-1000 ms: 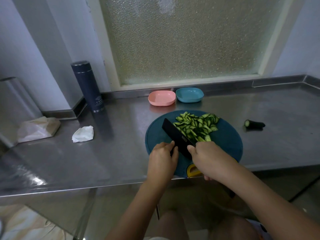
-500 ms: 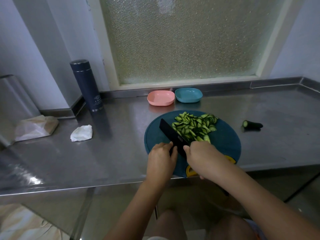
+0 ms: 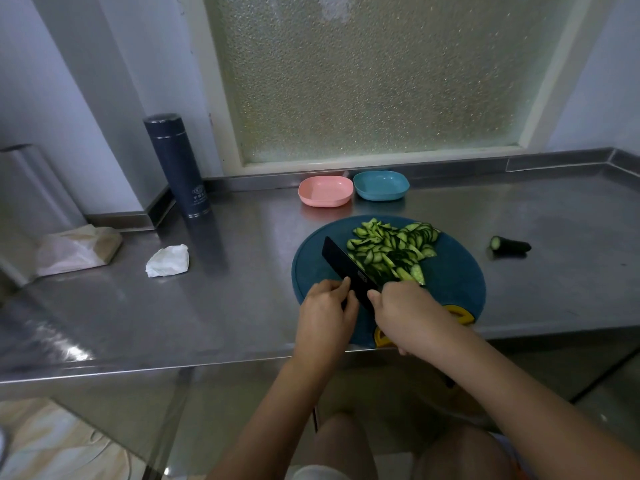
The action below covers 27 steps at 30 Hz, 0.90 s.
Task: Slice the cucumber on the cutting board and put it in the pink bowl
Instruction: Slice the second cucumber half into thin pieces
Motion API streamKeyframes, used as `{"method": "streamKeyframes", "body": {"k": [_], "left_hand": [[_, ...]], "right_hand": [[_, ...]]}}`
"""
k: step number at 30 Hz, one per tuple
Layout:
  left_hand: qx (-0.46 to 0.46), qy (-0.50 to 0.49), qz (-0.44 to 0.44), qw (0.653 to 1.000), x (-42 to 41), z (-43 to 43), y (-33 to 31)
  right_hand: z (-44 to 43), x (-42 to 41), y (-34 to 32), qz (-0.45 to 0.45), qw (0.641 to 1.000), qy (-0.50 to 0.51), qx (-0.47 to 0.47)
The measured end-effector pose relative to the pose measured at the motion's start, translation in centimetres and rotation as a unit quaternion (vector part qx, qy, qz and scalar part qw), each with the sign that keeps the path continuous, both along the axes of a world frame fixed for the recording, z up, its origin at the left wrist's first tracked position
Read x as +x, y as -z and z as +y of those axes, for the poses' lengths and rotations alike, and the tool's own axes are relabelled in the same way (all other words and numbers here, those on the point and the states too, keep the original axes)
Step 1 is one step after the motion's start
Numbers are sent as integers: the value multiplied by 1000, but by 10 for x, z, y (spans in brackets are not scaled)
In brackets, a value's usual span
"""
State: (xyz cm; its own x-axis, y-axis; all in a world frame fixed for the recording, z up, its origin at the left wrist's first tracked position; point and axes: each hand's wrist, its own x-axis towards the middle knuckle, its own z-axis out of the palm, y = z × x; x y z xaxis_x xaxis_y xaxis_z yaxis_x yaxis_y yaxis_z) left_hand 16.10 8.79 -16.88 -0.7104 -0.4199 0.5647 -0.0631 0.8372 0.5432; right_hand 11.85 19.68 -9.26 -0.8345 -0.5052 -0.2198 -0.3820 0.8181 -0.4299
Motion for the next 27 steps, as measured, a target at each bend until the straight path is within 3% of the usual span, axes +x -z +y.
{"method": "streamKeyframes", "body": {"k": [18, 27], "left_hand": [[-4, -8, 2, 1000, 2, 1, -2], [25, -12, 8, 1000, 1, -2, 1]], "right_hand": [[2, 5, -12, -7, 999, -32, 21], [-13, 0, -5, -9, 1000, 9, 22]]}}
